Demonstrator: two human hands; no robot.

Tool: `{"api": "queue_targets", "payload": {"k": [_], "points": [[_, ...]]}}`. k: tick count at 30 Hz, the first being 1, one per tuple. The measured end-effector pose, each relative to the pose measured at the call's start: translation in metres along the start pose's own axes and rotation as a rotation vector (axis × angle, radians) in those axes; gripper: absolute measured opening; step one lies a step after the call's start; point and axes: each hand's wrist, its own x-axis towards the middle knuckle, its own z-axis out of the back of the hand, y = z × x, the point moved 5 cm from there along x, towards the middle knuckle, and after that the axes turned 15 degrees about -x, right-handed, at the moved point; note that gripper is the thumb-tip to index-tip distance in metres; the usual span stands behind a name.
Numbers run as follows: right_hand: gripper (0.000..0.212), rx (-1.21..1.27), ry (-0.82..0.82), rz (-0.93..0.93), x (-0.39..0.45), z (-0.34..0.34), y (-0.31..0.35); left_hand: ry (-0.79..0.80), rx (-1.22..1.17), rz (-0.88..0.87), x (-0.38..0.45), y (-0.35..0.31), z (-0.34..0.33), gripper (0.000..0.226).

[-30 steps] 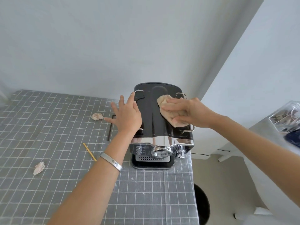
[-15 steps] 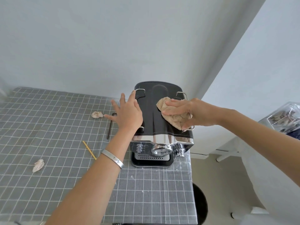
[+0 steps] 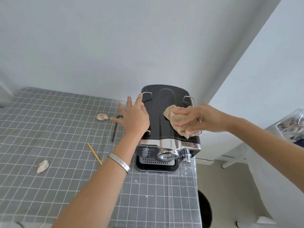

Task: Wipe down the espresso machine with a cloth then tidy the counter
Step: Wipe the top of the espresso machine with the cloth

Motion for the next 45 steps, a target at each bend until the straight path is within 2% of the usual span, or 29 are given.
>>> {"api": "queue_targets", "payload": {"k": [4,7,9,12,14,17,21,24,26,28,31,34,37,42,45], "points": [[0.052,-0.038,-0.195,0.076,0.005,-0.008,0.005,0.015,-0.035,0.026,0.001,0.001,-0.002,0.044],[0.035,-0.264,-0.355,0.154,0.025,-0.007,0.016,0.022,-0.055,0.038,0.003,0.003,-0.004,0.044],[0.029,-0.371,-0.374,0.075,0.051,0.001,0.013,0.024,-0.073,0.04,0.003,0.003,-0.005,0.044],[0.04,-0.506,-0.274,-0.142,0.096,0.006,0.01,0.025,-0.102,0.061,0.003,0.004,-0.004,0.044],[0.043,-0.596,-0.278,-0.16,0.108,0.002,0.018,0.026,-0.133,0.077,0.003,0.005,-0.003,0.043],[0.039,-0.644,-0.337,-0.055,0.094,-0.007,0.042,0.034,-0.174,0.087,0.002,0.005,-0.003,0.042],[0.034,-0.609,-0.301,0.145,0.055,-0.03,0.065,0.049,-0.218,0.104,0.003,0.006,-0.003,0.042],[0.026,-0.444,-0.229,0.356,0.028,-0.04,0.071,0.04,-0.2,0.103,0.001,0.006,-0.003,0.042],[0.023,-0.376,-0.192,0.415,0.022,-0.035,0.064,0.042,-0.18,0.103,0.001,0.004,-0.004,0.042],[0.025,-0.38,-0.219,0.323,0.03,-0.023,0.046,0.045,-0.179,0.105,0.003,0.004,-0.004,0.042],[0.029,-0.396,-0.323,0.035,0.059,0.001,0.02,0.044,-0.183,0.108,0.003,0.005,-0.003,0.042],[0.027,-0.446,-0.365,-0.095,0.093,0.007,0.022,0.049,-0.19,0.1,0.003,0.004,-0.002,0.042],[0.029,-0.51,-0.382,-0.082,0.093,-0.011,0.047,0.039,-0.192,0.102,0.003,0.007,-0.002,0.041],[0.027,-0.397,-0.391,0.148,0.024,-0.038,0.075,0.042,-0.182,0.092,0.003,0.006,-0.004,0.042],[0.03,-0.384,-0.355,0.034,0.03,-0.03,0.062,0.044,-0.183,0.088,0.003,0.005,-0.004,0.043]]}}
